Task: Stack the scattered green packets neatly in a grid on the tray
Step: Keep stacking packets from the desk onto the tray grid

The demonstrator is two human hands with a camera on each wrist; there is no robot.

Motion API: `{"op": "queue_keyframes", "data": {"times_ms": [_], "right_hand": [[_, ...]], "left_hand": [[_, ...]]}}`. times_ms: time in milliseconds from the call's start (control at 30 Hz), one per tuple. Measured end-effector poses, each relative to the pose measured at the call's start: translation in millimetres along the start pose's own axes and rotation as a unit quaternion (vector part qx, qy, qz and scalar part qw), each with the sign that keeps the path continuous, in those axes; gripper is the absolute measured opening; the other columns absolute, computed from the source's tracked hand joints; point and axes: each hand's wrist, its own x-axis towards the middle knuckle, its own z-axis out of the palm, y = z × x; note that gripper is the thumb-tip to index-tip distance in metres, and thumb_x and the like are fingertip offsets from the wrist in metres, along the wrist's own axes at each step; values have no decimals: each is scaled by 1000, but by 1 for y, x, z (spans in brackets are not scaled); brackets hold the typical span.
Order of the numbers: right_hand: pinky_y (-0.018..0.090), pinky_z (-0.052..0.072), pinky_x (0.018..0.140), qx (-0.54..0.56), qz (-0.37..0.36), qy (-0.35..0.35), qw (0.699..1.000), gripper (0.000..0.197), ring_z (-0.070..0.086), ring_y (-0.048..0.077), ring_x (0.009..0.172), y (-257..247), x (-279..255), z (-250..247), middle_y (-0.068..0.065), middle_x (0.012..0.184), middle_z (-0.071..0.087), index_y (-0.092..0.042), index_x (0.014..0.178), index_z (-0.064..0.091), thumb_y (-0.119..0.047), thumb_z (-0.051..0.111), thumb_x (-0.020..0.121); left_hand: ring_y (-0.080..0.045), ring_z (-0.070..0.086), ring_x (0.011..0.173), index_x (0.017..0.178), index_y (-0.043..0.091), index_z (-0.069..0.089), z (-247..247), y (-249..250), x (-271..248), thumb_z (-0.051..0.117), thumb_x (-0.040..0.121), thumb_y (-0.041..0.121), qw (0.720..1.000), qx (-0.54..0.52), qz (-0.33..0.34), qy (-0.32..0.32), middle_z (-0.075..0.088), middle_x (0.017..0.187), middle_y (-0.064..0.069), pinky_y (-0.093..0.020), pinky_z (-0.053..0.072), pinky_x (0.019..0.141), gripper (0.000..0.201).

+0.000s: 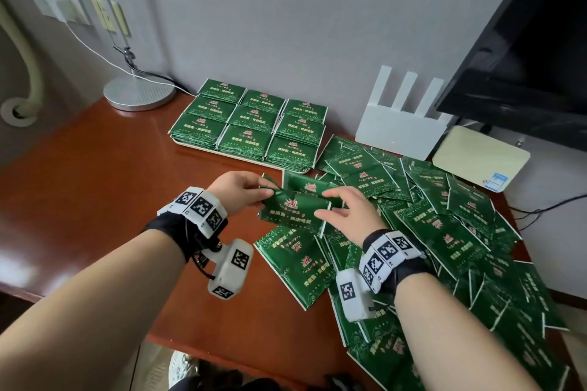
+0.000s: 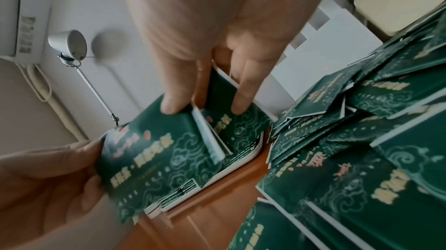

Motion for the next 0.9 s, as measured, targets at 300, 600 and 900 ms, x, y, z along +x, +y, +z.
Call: {"op": "queue_keyframes", "data": {"times_ms": [300, 600, 900], "right_hand": [[20, 33, 67, -114, -73, 72, 988, 31, 47, 8, 73, 1, 9, -10, -8, 81, 50, -29, 62, 43, -26, 58, 88], [20, 35, 73, -41, -46, 129, 990, 15, 50, 11, 80, -15, 15, -15, -5, 88, 57, -13, 81, 62, -25, 58, 89], [18, 32, 70, -23, -46, 145, 988, 11, 46, 5, 72, -31, 23, -19, -14, 83, 53, -18, 91, 63, -27, 62, 86]], "left_hand": [[-9, 55, 75, 73, 24, 68, -5, -2, 2, 65, 84, 14, 999, -31, -9, 27, 62, 86, 10, -19, 46, 68, 16], [-18, 65, 86, 108, 17, 61, -1, -1, 2, 57, 90, 14, 994, -100, -31, 14, 64, 101, -3, -29, 56, 78, 19], [-5, 60, 71, 101, 12, 58, -3, 7, 4, 58, 87, 2, 999, -6, -9, 50, 63, 82, 4, -7, 49, 54, 17]]}}
